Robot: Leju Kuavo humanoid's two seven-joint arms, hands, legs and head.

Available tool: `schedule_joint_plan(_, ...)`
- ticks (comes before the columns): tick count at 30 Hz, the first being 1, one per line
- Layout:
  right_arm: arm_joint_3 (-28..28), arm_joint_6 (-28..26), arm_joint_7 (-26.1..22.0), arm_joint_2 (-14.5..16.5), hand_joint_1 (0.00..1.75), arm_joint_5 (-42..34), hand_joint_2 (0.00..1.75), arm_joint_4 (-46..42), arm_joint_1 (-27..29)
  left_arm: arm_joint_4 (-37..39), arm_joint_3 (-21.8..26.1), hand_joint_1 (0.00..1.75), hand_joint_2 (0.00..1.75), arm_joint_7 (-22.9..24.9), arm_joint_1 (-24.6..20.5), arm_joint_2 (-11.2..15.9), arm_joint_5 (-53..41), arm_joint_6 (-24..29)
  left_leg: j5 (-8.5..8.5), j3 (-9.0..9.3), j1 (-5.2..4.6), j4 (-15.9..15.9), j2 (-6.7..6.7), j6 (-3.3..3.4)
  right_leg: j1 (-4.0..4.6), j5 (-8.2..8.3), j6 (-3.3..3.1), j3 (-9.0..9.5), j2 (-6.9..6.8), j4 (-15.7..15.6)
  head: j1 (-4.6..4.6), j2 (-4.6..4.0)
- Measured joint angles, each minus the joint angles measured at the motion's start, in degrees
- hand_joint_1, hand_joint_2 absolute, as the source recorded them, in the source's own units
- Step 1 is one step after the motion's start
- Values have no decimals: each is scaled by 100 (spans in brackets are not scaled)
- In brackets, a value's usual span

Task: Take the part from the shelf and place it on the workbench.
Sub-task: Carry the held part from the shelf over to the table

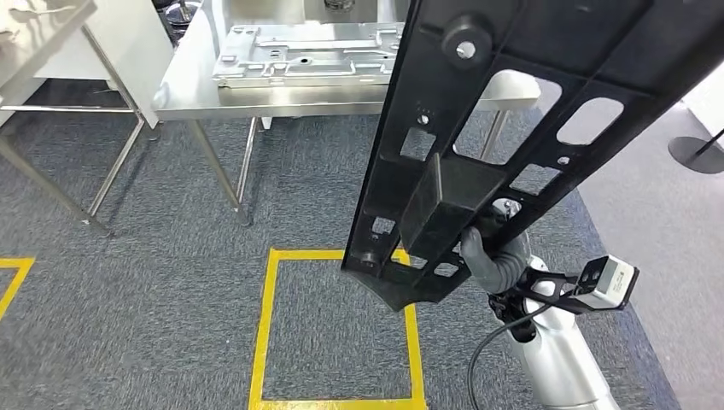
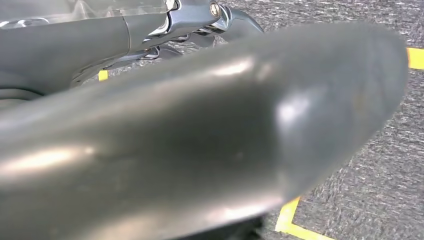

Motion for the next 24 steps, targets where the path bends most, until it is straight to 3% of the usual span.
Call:
schedule_joint_plan(1, 0, -23, 12, 0, 175, 2, 175, 0, 5, 0, 0, 0, 0, -3, 13, 1, 0, 5, -105, -98, -1, -183, 0, 4, 6, -96, 4, 133, 19, 1, -4, 0)
schedule_joint_plan(2, 0, -46, 25, 0, 175, 5, 175, 0, 8, 0, 0, 0, 0, -6, 26, 2, 0, 11, 45, -163, -6, -459, -1, 21, 15, -196, 9, 265, 33, 1, -8, 0)
schedule_joint_plan(5, 1, -82, 58, 2, 175, 22, 175, -2, 32, 13, -1, 0, 0, -14, 49, 19, -2, 26, 1461, -178, -54, -1232, -27, 149, 35, -458, 57, 546, 76, -16, 3, 0)
schedule_joint_plan(6, 2, -94, 65, 3, 175, 28, 175, -14, 41, 17, -2, 0, 0, -16, 45, 25, -3, 27, 1727, -146, -70, -1343, -37, 196, 34, -496, 87, 600, 90, -16, 4, 0)
schedule_joint_plan(8, -2, -115, 69, 4, 175, 33, 175, -52, 44, 15, -2, 0, 0, -20, 13, 24, -2, 26, 1715, -25, -73, -1450, -45, 274, 38, -477, 163, 656, 97, 20, 1, 0)
schedule_joint_plan(10, -8, -121, 68, 4, 175, 38, 175, -83, 31, 12, -1, 0, 0, -20, -7, 21, -2, 27, 1693, 130, -45, -1548, -45, 340, 36, -465, 231, 543, 47, 292, 21, 0)
schedule_joint_plan(11, -9, -119, 68, 4, 175, 42, 175, -92, 24, 11, -1, 0, 0, -21, -13, 19, -1, 29, 1672, 202, -31, -1582, -46, 360, 25, -528, 267, 379, 13, 556, 28, 0)
schedule_joint_plan(13, -5, -119, 76, 5, 175, 52, 175, -91, 23, 11, 0, 0, 0, -21, -11, 19, 1, 37, 1591, 292, -22, -1609, -49, 371, -29, -802, 334, -111, -41, 1221, 49, 0)
schedule_joint_plan(15, -2, -124, 86, 7, 175, 77, 175, -84, 38, 11, 0, 0, 0, -21, 5, 18, 2, 44, 1491, 396, -11, -1613, -57, 355, -84, -986, 387, -503, -56, 1538, 51, 0)
schedule_joint_plan(16, -2, -127, 90, 7, 175, 89, 175, -80, 41, 11, 0, 0, 0, -21, 14, 17, 3, 46, 1439, 458, -2, -1612, -60, 340, -104, -912, 403, -574, -64, 1425, 55, 0)
schedule_joint_plan(17, -2, -129, 94, 6, 175, 99, 175, -79, 39, 11, 0, 0, 0, -21, 20, 15, 3, 46, 1387, 522, 7, -1612, -60, 320, -119, -699, 410, -549, -77, 1133, 58, 0)
schedule_joint_plan(18, -3, -132, 98, 4, 175, 104, 175, -79, 36, 11, 0, 0, 0, -21, 24, 14, 4, 46, 1335, 577, 14, -1613, -59, 294, -127, -379, 408, -466, -103, 733, 62, 0)
schedule_joint_plan(20, -5, -135, 102, -2, 175, 109, 175, -75, 29, 11, 0, 0, 0, -23, 20, 10, 4, 46, 1233, 677, 14, -1625, -55, 224, -108, 68, 351, -314, -167, 147, 62, 0)
schedule_joint_plan(21, -5, -136, 104, -4, 175, 111, 175, -76, 26, 11, 0, 0, 0, -25, 16, 10, 4, 46, 1209, 726, 10, -1633, -50, 181, -92, 161, 302, -276, -185, 12, 62, 0)
schedule_joint_plan(24, -7, -138, 106, -13, 175, 120, 175, -81, 18, 11, 0, 0, 0, -33, 6, 10, 4, 46, 1278, 738, 10, -1454, -31, 66, -86, 139, 148, -151, -156, -57, 54, -1)
